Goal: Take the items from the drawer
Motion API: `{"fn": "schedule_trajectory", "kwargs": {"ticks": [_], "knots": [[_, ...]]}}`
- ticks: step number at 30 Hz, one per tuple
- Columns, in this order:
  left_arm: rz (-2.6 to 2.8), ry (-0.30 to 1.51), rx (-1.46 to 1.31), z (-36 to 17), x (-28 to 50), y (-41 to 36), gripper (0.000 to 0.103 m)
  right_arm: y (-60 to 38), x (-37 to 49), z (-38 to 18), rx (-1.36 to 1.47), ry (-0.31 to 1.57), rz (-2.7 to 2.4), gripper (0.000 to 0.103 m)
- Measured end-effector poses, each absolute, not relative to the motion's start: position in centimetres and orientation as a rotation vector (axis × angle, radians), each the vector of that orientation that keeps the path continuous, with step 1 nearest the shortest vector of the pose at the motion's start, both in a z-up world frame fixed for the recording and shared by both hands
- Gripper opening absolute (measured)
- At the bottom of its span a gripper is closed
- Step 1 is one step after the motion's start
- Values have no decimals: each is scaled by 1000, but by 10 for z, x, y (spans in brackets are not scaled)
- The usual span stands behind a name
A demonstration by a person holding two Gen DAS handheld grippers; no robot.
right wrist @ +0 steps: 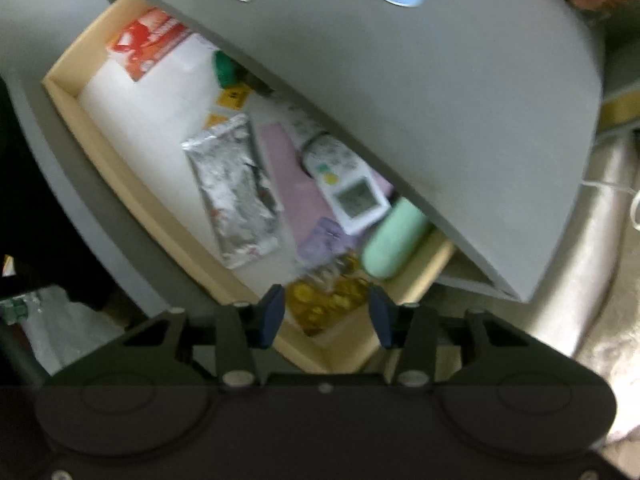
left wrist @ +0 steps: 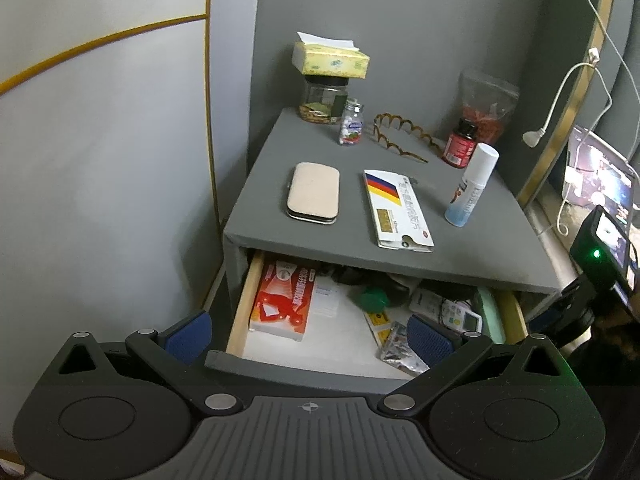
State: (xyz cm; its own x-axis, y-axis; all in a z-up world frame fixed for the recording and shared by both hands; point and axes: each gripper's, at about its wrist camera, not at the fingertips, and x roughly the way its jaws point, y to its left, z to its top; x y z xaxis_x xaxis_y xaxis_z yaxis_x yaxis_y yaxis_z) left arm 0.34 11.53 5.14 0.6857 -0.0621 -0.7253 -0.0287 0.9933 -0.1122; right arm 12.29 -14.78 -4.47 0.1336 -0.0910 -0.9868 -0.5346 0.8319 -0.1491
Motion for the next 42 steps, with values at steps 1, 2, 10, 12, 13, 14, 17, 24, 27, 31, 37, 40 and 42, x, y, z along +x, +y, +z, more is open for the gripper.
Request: {"fn": "schedule_trajectory", "kwargs": {"ticks": [1,2,10,12,13,14,17,24,27,31,37,40,42], "knots": [[-21,817,-119,51,3,115,103,-150,123,-44,-537,1419,344,44],[-24,817,-119,51,3,115,103,-152,124,-44,-532,1420,342,44],[-37,820,-116,52,3,112,103,-154,137,-56,-360,1437,355,46],[-37,815,-117,53,3,111,103,-140,140,-63,-303,1446,415,51],[-38,810,-117,54,3,111,103,-132,141,-67,-275,1451,452,52],[-40,808,-116,55,2,111,103,-124,143,-72,-274,1450,471,54],[-41,802,-109,57,2,110,103,-104,148,-84,-280,1445,507,54],[-32,784,-113,61,0,112,103,-40,156,-87,-203,1340,572,54],[-16,762,-120,66,-1,116,103,-11,157,-85,-86,1277,582,55],[35,688,-68,76,-6,117,103,18,155,-96,125,1206,466,56],[73,640,-52,86,-9,124,103,48,147,-109,181,1158,297,56],[76,637,-72,89,-8,129,103,31,138,-103,160,1090,187,57],[74,637,-79,90,-7,130,103,7,132,-98,217,1026,33,64]]}}
